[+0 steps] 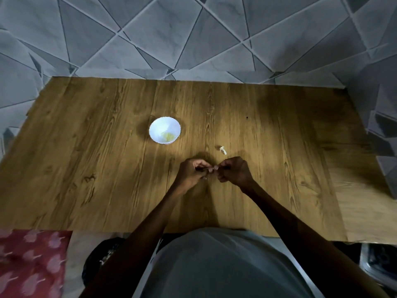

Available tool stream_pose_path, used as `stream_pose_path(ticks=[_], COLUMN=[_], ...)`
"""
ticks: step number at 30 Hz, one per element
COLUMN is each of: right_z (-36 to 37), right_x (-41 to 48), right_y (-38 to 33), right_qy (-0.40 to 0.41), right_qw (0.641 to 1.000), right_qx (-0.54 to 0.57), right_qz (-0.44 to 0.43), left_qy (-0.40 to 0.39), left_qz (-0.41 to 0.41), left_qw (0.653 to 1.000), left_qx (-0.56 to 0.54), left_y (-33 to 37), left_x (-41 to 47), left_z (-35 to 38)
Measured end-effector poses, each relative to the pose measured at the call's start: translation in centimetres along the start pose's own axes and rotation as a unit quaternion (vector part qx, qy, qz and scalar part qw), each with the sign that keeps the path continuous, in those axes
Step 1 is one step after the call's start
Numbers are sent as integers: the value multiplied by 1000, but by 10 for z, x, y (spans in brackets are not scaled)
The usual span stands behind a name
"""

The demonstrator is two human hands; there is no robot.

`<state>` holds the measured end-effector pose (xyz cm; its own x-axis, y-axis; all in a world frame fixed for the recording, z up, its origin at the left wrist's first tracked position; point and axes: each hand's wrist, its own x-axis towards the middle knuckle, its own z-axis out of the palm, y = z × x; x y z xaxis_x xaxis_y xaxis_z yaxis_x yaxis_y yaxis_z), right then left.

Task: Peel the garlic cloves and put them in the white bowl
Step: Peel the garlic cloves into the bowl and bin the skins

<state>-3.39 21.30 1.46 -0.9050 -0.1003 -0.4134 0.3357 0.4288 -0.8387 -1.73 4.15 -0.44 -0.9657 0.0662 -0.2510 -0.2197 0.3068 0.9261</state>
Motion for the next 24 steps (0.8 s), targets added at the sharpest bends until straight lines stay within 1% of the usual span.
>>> stream_pose_path(ticks=[2,8,10,12,13,14,15,16,17,18,19,20,21,23,24], right_z=[-1,-2,-6,-10,-10,-9,-8,-5,-3,-1,-1,0,0,-1,-1], right_x=[-4,-5,-3,-1,0,1,1,1,0,-1,-1,0,1,1,1], right_y=[-2,-6,-7,-6,-5,-4,-2,0,1,2,3,4,4,2,1], right_qy=[7,-36,-66,-104,-109,-103,-88,-66,-41,-14,14,37,53,73,81], right_qw=[999,989,980,961,953,952,959,972,985,995,996,989,979,965,960], right_qx=[40,119,153,200,219,223,211,187,152,102,43,-13,-52,-70,-72], right_qz=[25,74,112,162,180,186,166,124,65,-2,-76,-142,-188,-240,-258], left_qy=[6,31,50,56,54,54,54,51,37,11,-17,-38,-50,-64,-66], left_qz=[9,67,123,190,206,204,183,137,64,-20,-100,-166,-219,-303,-332], left_qw=[1000,997,986,965,958,957,966,981,996,998,980,952,923,864,836], left_qx=[-9,31,98,172,194,198,177,127,42,-65,-173,-253,-311,-398,-432], left_y=[-1,5,7,7,7,6,7,9,12,16,21,25,27,33,36], left_x=[-1,-5,-8,-8,-8,-8,-9,-9,-9,-9,-8,-7,-6,-5,-5], left_z=[-1,3,4,4,4,4,5,5,5,4,1,-1,-4,-8,-10])
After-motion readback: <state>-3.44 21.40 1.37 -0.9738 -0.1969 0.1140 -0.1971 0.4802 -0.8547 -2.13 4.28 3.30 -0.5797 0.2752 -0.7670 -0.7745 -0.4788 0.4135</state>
